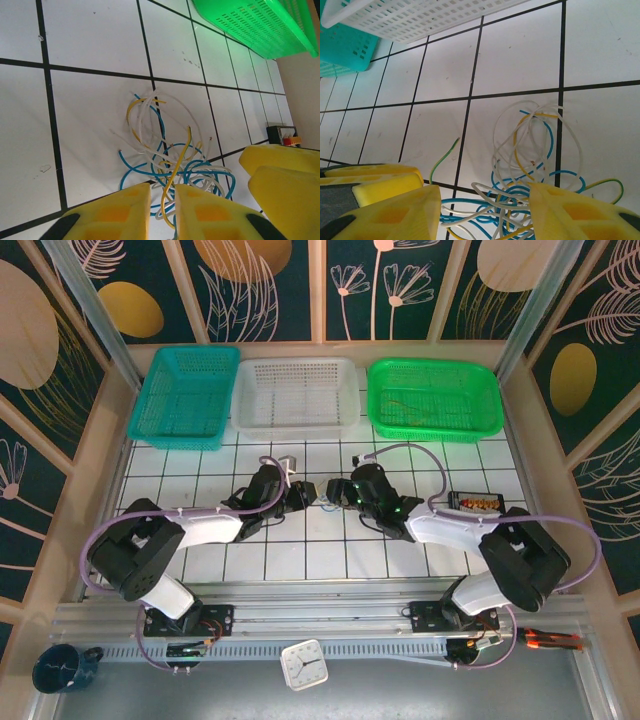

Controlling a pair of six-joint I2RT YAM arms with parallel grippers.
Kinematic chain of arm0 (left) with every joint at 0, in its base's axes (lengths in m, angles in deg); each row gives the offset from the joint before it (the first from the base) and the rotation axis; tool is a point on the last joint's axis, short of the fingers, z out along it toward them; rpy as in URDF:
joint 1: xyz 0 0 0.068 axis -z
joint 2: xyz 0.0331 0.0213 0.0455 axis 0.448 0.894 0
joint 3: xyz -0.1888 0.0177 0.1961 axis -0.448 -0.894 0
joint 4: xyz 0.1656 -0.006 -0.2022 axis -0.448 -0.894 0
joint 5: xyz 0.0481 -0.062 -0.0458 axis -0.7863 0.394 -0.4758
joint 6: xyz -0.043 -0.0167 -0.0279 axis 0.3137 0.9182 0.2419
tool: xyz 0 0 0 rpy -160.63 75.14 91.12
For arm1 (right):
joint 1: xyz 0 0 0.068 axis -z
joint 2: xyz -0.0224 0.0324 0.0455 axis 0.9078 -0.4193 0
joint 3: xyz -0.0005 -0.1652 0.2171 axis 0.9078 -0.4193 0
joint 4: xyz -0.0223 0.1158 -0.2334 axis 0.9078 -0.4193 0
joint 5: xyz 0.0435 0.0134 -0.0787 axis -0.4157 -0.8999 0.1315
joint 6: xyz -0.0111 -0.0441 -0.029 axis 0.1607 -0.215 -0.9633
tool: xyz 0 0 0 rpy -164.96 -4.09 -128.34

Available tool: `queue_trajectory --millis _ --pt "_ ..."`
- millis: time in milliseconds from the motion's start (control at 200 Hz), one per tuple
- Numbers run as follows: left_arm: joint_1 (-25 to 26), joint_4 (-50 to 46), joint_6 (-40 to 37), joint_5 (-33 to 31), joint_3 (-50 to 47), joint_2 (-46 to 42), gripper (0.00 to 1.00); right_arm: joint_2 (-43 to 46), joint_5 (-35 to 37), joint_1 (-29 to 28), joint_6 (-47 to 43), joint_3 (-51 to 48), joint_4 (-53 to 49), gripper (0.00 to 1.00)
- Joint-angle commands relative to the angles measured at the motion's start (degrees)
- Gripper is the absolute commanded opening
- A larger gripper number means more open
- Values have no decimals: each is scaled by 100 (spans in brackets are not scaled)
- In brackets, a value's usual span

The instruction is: Untangle the cables

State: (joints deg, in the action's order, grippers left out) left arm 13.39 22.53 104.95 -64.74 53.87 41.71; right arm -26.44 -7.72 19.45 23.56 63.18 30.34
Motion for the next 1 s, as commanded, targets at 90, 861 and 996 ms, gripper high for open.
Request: queue_trajectory --millis 90,861,996 --pt "-32 241 31 134 -44 7 7 -184 -5 -39 26 52 275 46" --pt "-22 -458 124 657 766 -1199 0 -263 297 -75 38 -516 328 43" --pt "-28 -548 109 659 846 -1258 0 449 483 -107 -111 -698 -40 52"
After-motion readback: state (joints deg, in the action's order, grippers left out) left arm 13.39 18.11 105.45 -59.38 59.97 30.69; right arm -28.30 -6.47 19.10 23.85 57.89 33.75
